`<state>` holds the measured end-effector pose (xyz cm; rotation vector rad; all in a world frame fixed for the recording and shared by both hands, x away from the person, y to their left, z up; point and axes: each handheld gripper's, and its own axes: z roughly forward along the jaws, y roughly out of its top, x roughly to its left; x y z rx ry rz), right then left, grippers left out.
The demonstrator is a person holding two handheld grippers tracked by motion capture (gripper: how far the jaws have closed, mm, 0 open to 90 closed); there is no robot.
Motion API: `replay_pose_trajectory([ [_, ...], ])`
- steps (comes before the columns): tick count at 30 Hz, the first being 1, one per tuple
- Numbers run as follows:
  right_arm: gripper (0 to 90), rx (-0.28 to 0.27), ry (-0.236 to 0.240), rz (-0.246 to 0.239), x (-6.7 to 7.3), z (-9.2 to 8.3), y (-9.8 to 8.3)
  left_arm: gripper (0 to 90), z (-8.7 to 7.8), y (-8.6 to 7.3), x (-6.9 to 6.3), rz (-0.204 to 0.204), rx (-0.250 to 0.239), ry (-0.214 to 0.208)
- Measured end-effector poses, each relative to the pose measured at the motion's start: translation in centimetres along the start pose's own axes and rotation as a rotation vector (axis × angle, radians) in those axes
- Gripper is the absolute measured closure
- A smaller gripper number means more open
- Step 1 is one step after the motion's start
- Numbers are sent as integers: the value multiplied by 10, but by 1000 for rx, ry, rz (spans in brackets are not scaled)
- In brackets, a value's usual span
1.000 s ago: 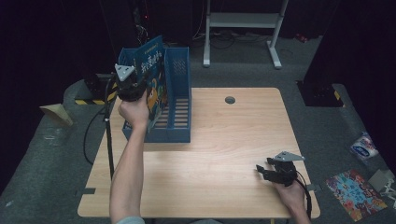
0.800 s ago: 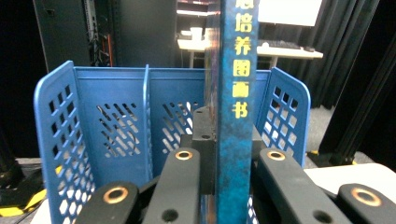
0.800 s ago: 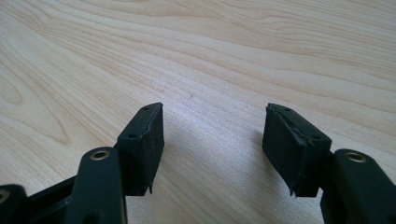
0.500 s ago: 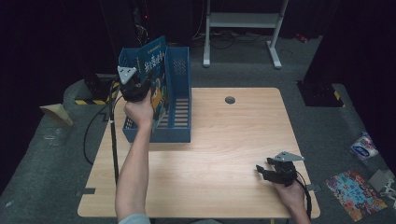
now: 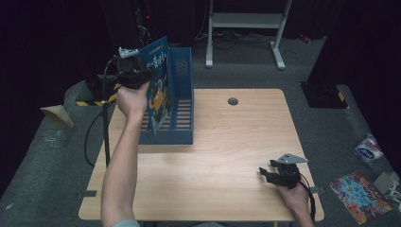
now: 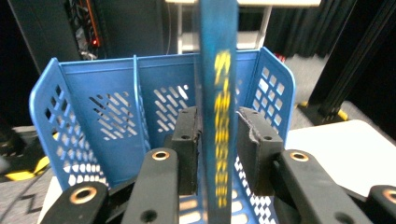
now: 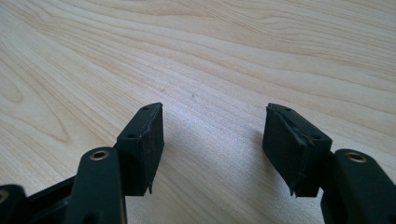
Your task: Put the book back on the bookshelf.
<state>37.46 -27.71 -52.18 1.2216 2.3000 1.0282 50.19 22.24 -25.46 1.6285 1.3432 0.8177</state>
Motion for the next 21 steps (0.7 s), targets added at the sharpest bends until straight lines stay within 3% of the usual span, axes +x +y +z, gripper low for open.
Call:
replay_pose_trajectory([
  [13,383,-2,11,-4,0,0,0,681,-2,63,-11,117,257,37],
  [17,383,-2,12,-4,0,0,0,687,10,75,-14,124,348,36],
  [21,383,-2,14,-3,0,0,0,717,21,79,-16,121,404,37],
])
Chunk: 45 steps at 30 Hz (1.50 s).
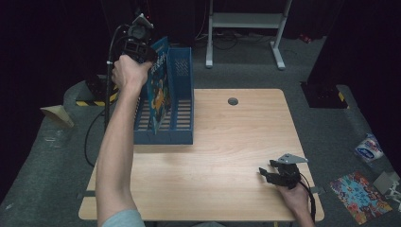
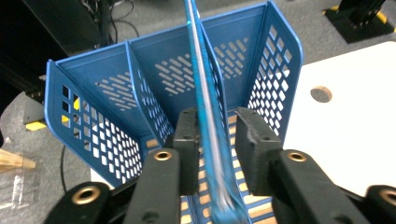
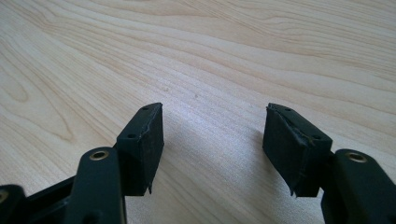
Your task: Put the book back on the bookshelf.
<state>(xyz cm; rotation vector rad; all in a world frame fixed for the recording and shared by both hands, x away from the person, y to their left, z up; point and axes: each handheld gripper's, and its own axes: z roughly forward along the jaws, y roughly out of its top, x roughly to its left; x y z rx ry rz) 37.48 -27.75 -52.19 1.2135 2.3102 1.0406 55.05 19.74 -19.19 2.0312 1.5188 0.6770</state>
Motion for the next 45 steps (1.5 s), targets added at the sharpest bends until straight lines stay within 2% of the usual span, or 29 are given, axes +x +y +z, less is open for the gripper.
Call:
replay_pose_trajectory([
  [3,383,0,1,-1,0,0,0,755,8,2,-2,-5,27,-19],
  [5,383,0,1,-1,0,0,0,776,8,2,-5,27,33,31],
  [6,383,0,2,-1,0,0,0,784,7,1,-5,19,26,29],
  [9,383,0,1,-5,0,0,0,809,7,-6,0,-16,-18,34],
  [11,383,0,2,-4,0,0,0,828,7,-13,3,-18,-59,65],
  [15,382,0,5,-4,0,0,0,830,3,-24,8,-18,-125,49],
  [23,382,-1,-2,-11,0,0,0,831,-2,-46,16,-89,-289,34],
  [27,382,1,-5,-20,0,0,0,831,-2,-52,16,-105,-343,40],
  [30,382,3,-7,-16,1,0,0,831,5,-59,16,-137,-372,28],
  [33,381,-1,-9,-22,1,1,0,831,15,-66,15,-162,-388,11],
  [36,382,0,-8,-20,1,0,0,831,26,-74,11,-176,-412,12],
  [39,381,-1,-7,-18,1,1,0,830,30,-80,12,-201,-430,-7],
  [42,382,0,-10,-20,1,1,0,829,33,-85,15,-213,-425,-7],
  [45,383,2,-13,-19,2,1,0,828,40,-93,17,-249,-417,-21],
])
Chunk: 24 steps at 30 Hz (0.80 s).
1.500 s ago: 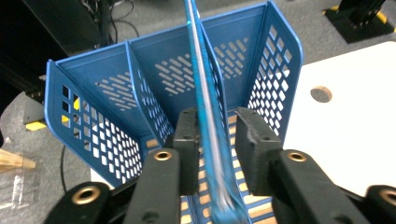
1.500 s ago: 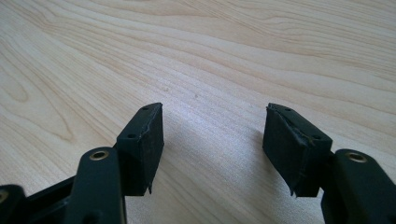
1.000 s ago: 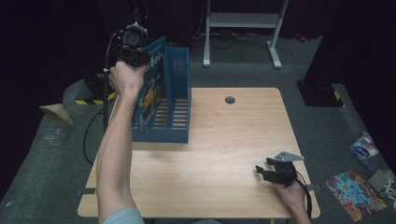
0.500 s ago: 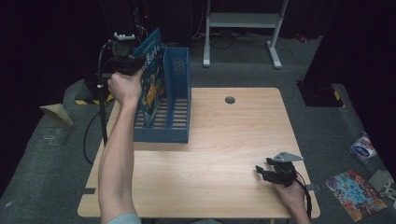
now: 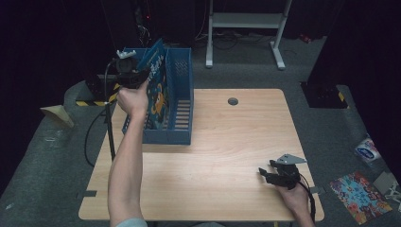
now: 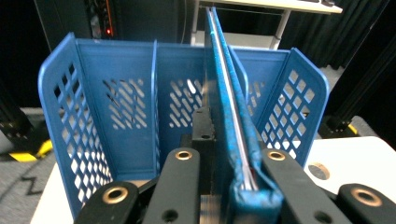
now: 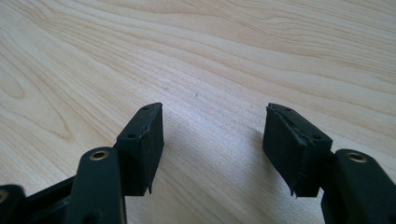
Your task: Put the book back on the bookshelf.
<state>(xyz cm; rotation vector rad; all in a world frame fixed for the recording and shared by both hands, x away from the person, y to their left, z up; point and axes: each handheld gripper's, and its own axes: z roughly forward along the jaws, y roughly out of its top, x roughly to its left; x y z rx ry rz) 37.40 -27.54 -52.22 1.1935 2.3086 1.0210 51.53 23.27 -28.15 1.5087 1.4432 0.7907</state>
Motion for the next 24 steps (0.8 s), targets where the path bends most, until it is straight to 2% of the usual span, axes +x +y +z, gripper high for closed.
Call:
replay_pose_trajectory([
  [7,383,0,1,2,0,0,0,824,1,-13,9,-45,-5,-5],
  [15,383,0,-1,-5,0,0,0,815,3,-21,21,-48,81,-14],
  [18,385,0,-4,-4,0,1,0,812,2,-24,26,-74,74,-15],
  [24,385,1,-5,-3,1,1,0,783,-1,-25,34,-73,101,-23],
])
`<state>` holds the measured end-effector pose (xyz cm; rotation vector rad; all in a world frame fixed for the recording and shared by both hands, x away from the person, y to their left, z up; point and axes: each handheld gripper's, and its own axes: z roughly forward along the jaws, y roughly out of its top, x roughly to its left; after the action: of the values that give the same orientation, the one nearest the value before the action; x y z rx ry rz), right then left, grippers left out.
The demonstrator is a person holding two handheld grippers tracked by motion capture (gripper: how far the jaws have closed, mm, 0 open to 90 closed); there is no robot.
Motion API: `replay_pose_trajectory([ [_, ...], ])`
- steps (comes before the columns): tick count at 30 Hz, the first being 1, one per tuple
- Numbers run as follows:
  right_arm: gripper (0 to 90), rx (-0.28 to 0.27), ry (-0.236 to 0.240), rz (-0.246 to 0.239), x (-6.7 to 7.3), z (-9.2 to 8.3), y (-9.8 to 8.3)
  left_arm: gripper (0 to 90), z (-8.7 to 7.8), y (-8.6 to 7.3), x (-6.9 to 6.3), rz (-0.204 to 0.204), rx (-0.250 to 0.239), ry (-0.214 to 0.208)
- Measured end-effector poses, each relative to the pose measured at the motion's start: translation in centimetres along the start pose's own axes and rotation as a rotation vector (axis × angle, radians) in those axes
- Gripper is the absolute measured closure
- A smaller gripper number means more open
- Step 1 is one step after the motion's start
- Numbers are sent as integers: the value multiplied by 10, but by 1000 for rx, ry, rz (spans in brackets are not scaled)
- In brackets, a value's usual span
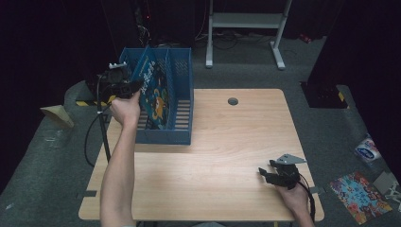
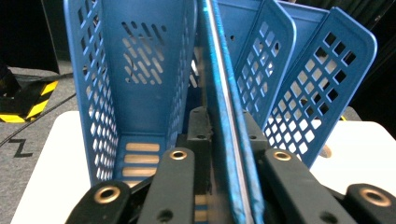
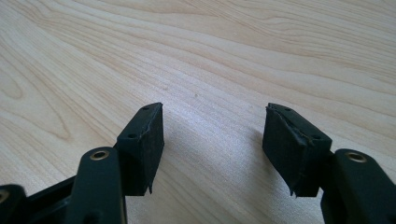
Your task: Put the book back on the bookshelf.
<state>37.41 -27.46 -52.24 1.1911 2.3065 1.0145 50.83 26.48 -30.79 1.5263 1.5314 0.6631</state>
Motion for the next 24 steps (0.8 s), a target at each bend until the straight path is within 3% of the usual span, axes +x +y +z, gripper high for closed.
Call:
replay_pose_trajectory([
  [7,385,0,-3,-2,0,0,0,671,-1,-2,-1,32,10,9],
  [12,385,0,-3,-1,1,0,0,551,-4,-2,-4,82,10,32],
  [17,385,1,-4,-1,1,0,0,455,-10,0,-7,107,9,27],
  [24,385,1,-4,-1,1,0,0,395,-21,0,-4,120,6,2],
])
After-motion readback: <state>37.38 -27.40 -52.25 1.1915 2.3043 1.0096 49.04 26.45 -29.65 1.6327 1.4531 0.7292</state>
